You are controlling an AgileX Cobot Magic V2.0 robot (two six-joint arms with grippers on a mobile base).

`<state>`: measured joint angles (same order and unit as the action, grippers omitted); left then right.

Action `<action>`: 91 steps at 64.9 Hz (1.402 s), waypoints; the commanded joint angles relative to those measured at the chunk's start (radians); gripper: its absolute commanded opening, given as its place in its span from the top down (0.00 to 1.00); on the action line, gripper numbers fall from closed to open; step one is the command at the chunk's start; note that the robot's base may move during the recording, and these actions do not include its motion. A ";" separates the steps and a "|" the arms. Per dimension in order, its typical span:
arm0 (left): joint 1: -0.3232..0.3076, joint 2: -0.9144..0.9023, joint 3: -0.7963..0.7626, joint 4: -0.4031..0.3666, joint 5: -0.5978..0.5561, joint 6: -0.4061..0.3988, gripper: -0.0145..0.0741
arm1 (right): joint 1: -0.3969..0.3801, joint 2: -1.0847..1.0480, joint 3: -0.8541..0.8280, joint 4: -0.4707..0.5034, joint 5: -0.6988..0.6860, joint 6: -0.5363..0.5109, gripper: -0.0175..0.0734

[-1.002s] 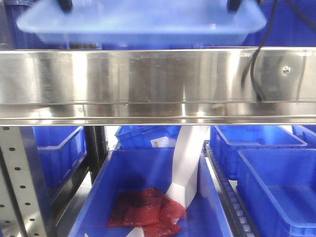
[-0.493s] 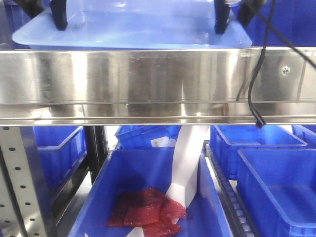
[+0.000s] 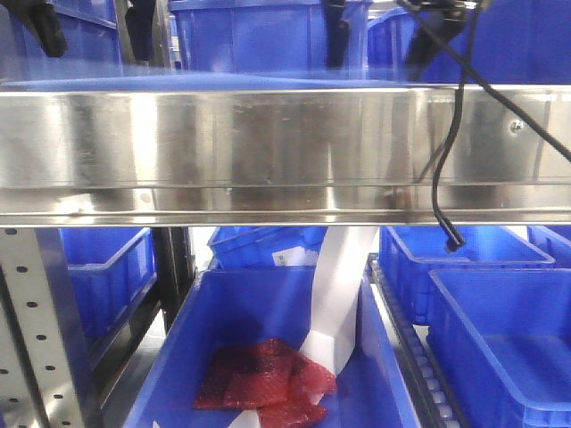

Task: Grab blue tray and place on right shelf
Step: 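Raise the tray with both grippers above the steel shelf edge, then lower the tray onto the roller shelf and open both grippers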

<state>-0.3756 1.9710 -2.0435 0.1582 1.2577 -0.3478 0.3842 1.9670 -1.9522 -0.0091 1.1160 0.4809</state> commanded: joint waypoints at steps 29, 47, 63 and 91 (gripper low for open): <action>0.061 -0.058 -0.034 -0.074 -0.057 -0.006 0.68 | -0.036 -0.064 -0.038 -0.005 -0.032 -0.045 0.45; 0.061 -0.067 -0.034 -0.138 -0.111 0.014 0.87 | -0.044 -0.080 -0.051 0.023 -0.067 -0.048 0.75; -0.017 -0.187 -0.013 -0.109 -0.145 -0.017 0.87 | 0.002 -0.234 -0.016 -0.011 -0.195 -0.118 0.75; -0.090 -0.504 0.544 -0.066 -0.650 -0.119 0.88 | 0.096 -0.667 0.713 -0.188 -0.817 -0.132 0.75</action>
<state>-0.4544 1.5743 -1.5698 0.0826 0.7822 -0.4595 0.4816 1.4065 -1.3026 -0.1692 0.5056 0.3615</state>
